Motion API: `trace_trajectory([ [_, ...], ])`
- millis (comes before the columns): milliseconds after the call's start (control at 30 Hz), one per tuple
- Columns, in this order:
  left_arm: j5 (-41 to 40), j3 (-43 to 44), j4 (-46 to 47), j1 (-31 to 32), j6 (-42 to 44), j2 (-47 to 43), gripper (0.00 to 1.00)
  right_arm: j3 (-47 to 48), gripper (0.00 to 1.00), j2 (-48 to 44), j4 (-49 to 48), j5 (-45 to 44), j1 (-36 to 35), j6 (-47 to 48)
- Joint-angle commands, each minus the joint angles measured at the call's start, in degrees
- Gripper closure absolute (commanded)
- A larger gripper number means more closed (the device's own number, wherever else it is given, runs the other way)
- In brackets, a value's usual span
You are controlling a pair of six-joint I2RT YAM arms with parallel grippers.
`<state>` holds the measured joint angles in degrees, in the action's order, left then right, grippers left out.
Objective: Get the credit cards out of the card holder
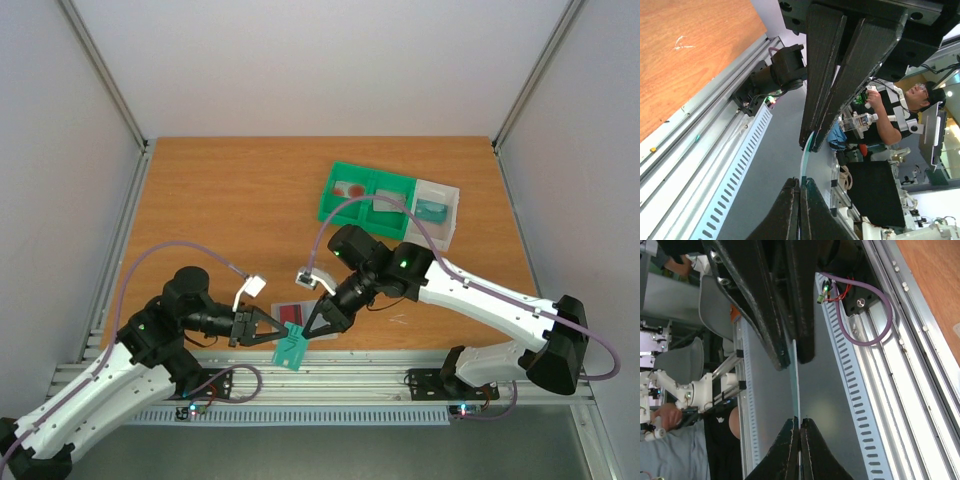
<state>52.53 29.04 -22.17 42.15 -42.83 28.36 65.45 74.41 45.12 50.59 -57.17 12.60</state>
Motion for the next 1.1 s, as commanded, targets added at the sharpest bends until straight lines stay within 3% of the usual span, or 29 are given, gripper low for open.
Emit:
trace_trajectory([
  [0,-2.57,1.55,-0.66,0.05,2.49,-0.29,0.78,-1.66,0.99,-1.16,-4.52,0.16,0.51,-2.4],
  [67,-7.59,3.02,-4.55,0.05,3.55,-1.37,0.51,-2.64,0.99,-1.11,-5.96,-0.74,0.85,-3.54],
  [133,-14.97,4.98,-10.4,0.04,4.9,-2.47,0.33,-3.45,0.99,-1.5,-7.09,-2.27,1.8,-4.79],
  [333,-28.88,7.34,-15.34,0.07,6.68,-3.88,0.01,-7.14,0.99,-5.32,-10.87,-6.72,11.61,-11.31],
  [633,-36.26,7.75,-15.65,0.07,8.68,0.72,0.01,-9.65,0.99,-8.92,-13.1,-10.51,28.17,-18.08],
  [1067,-41.57,1.76,-11.15,0.07,5.59,9.8,0.01,-5.89,0.99,-4.88,-10.35,-28.54,44.75,-16.4],
])
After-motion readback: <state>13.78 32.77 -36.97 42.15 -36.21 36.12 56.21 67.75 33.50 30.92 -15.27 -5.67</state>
